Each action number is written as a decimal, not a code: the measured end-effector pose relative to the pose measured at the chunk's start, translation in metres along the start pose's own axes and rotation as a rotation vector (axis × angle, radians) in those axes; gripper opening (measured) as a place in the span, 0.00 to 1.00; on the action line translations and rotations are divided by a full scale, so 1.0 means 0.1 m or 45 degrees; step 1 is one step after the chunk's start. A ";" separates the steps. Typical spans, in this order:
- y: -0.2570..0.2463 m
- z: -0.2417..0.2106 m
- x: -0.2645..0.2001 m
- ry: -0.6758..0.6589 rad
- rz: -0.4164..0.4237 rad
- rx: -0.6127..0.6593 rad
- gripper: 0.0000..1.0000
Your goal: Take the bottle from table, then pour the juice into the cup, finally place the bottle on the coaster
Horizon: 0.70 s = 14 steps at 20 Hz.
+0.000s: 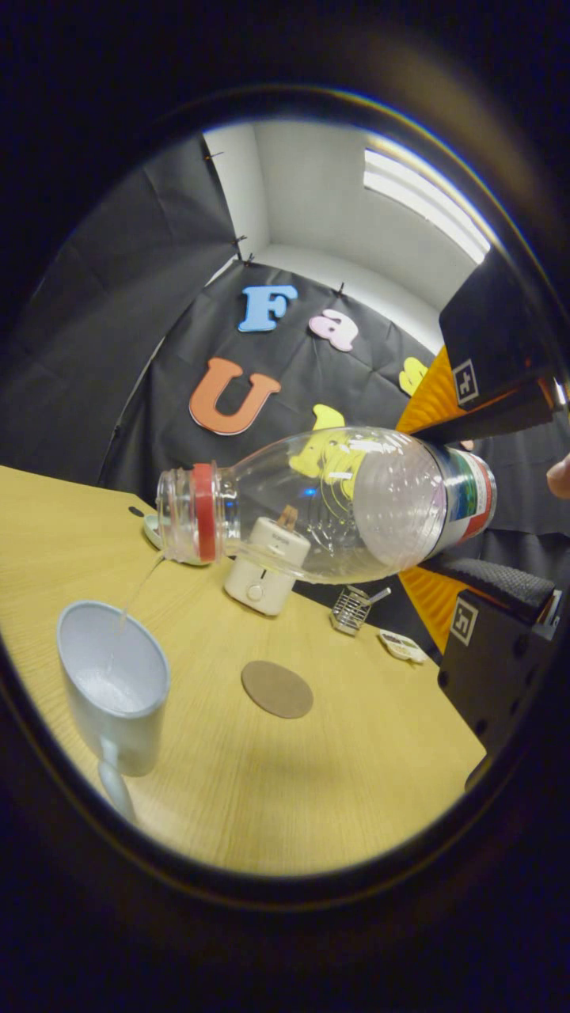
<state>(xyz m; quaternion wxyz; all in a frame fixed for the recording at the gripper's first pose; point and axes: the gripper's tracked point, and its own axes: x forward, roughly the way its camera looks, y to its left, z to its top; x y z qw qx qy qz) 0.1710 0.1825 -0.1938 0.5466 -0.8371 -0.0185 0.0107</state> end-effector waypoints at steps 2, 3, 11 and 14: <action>-0.02 0.02 -0.01 -0.004 -0.010 -0.010 0.73; -0.03 0.03 -0.01 -0.006 -0.013 -0.013 0.73; -0.03 0.06 -0.01 -0.007 -0.015 -0.002 0.73; -0.03 0.08 -0.02 -0.012 -0.010 0.013 0.73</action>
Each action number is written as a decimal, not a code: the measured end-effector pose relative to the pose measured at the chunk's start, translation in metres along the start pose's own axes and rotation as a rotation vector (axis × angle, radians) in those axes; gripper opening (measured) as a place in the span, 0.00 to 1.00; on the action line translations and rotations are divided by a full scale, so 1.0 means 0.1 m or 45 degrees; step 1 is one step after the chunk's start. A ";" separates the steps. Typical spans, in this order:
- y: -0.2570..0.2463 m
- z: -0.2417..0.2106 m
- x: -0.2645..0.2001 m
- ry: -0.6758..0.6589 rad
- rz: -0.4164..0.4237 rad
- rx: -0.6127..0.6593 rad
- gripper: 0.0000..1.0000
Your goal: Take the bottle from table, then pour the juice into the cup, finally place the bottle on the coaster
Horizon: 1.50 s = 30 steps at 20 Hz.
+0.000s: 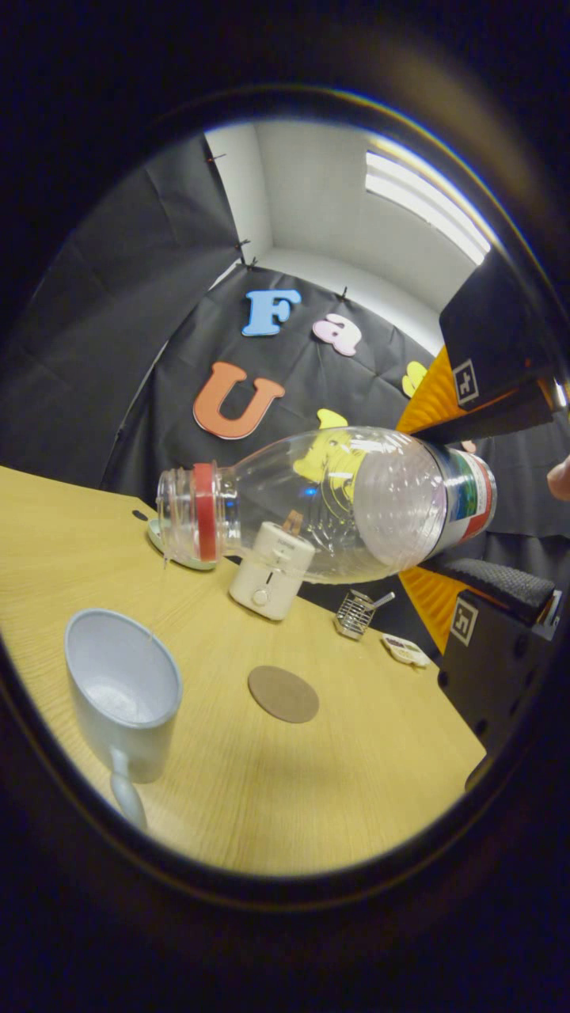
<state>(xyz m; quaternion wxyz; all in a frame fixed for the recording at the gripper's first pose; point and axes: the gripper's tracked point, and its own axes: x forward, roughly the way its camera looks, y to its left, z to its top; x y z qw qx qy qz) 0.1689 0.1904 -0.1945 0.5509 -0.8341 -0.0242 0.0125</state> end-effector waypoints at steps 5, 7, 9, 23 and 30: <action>0.18 0.01 -0.02 0.009 0.109 0.211 0.73; 0.21 0.00 -0.02 0.023 0.135 0.323 0.74; 0.21 -0.04 -0.03 0.034 0.124 0.410 0.74; 0.24 -0.32 -0.29 0.050 0.398 1.644 0.74; -0.15 -0.42 -0.21 -0.077 0.445 2.298 0.74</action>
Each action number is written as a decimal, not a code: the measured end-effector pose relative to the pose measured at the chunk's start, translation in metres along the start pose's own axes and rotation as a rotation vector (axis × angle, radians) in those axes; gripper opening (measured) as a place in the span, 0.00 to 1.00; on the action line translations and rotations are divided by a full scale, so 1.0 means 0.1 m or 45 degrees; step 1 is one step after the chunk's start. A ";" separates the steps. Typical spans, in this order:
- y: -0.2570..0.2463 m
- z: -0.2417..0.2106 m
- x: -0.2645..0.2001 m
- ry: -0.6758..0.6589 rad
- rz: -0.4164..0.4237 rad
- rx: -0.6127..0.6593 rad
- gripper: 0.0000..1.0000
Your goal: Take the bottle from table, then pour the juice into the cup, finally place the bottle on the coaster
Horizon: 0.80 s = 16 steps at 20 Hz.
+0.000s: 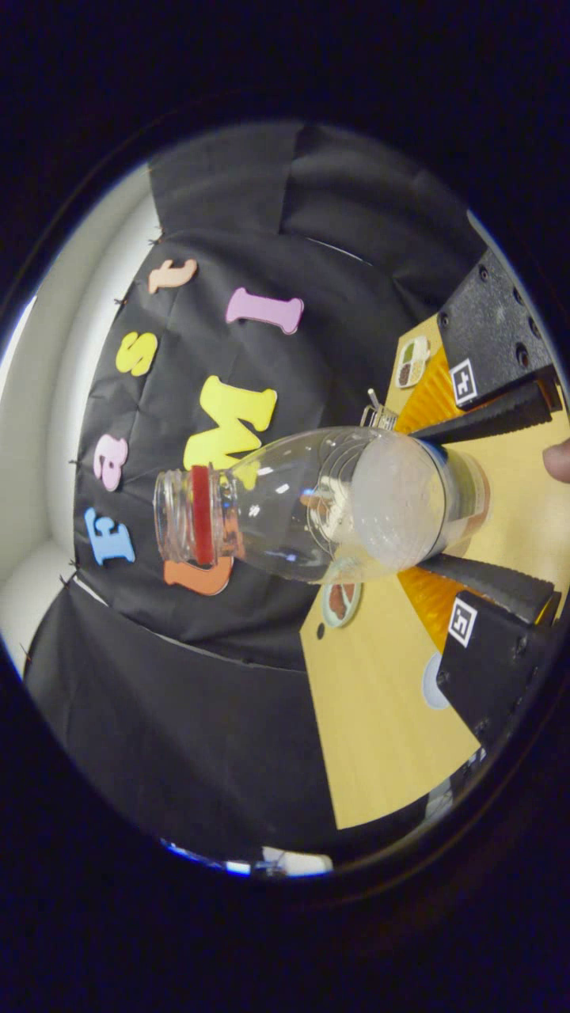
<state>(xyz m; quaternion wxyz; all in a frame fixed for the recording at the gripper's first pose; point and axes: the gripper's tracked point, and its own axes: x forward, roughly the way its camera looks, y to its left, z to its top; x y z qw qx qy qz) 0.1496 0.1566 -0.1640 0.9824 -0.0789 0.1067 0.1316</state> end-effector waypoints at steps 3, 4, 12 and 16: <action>-0.02 0.07 0.12 -0.033 0.058 0.145 0.74; -0.02 0.08 0.20 -0.032 0.068 0.165 0.74; 0.08 -0.22 0.97 -0.026 0.094 0.165 0.74; 0.16 -0.48 1.28 0.020 0.094 0.181 0.74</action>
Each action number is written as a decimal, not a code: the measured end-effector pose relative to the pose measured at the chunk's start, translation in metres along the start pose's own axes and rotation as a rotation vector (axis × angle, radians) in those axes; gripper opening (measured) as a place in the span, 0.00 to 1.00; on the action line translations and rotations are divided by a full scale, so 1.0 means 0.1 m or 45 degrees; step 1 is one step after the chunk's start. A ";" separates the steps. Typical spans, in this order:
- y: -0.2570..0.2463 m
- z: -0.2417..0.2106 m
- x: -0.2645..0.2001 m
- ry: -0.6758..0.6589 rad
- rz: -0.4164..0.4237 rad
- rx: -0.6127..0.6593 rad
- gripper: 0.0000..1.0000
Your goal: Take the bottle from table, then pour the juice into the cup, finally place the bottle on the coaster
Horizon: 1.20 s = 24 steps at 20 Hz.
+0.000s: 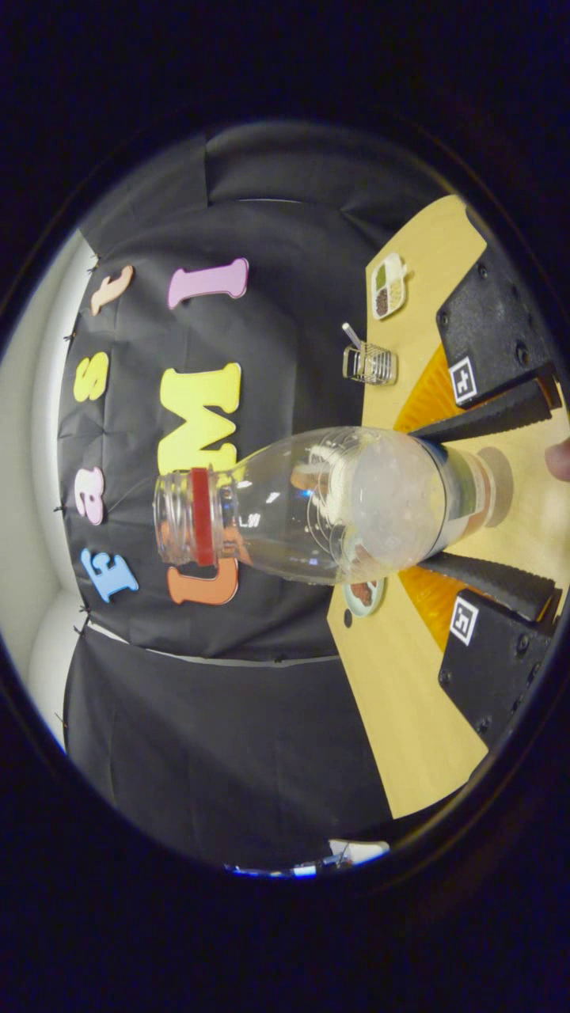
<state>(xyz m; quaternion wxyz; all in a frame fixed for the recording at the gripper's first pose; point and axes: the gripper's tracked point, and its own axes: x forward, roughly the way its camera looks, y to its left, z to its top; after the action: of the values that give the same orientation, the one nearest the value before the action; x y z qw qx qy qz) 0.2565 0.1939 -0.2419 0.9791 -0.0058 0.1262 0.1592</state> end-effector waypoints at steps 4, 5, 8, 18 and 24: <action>-0.04 -0.40 0.30 0.089 -0.007 -0.002 0.74; -0.05 -0.49 0.36 0.112 -0.008 0.013 0.74; -0.13 -0.67 0.49 0.155 -0.037 -0.017 0.74; -0.28 -0.93 0.69 0.190 -0.071 -0.005 0.76; -0.31 -0.97 0.69 0.181 -0.083 -0.010 0.83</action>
<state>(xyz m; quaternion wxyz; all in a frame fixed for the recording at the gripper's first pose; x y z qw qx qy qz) 0.3057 0.1805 -0.3537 0.9723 -0.0249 0.1946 0.1269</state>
